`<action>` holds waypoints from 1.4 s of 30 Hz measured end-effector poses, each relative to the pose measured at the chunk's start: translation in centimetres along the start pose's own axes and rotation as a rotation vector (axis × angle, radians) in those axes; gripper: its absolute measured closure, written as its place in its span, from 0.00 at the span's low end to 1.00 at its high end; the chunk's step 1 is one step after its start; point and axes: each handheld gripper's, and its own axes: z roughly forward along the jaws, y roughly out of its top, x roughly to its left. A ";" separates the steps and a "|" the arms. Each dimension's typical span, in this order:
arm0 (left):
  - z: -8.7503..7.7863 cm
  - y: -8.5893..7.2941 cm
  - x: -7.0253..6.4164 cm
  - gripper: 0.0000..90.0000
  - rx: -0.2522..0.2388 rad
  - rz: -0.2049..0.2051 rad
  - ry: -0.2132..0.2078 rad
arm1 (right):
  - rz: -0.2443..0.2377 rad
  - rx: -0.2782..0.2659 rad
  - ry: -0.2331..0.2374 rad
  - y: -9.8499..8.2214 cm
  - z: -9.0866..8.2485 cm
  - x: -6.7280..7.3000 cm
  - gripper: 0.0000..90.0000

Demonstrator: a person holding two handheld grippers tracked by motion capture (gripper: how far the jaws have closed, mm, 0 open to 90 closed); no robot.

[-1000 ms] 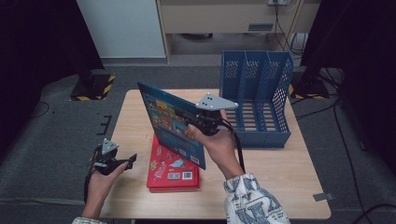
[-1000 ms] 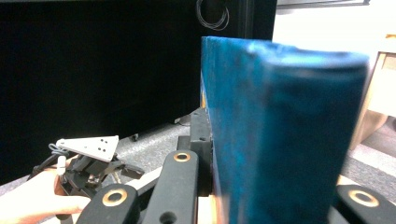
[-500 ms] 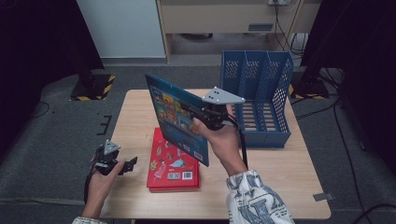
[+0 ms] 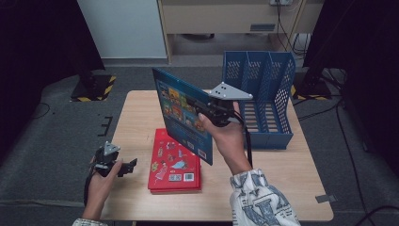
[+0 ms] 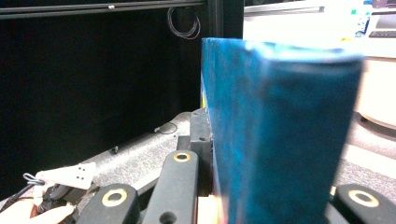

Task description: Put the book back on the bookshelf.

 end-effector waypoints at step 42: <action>0.5 -0.3 -0.2 0.04 0.044 0.042 0.013 | 0.013 -0.032 -0.071 1.7 -2.2 -1.7 0.92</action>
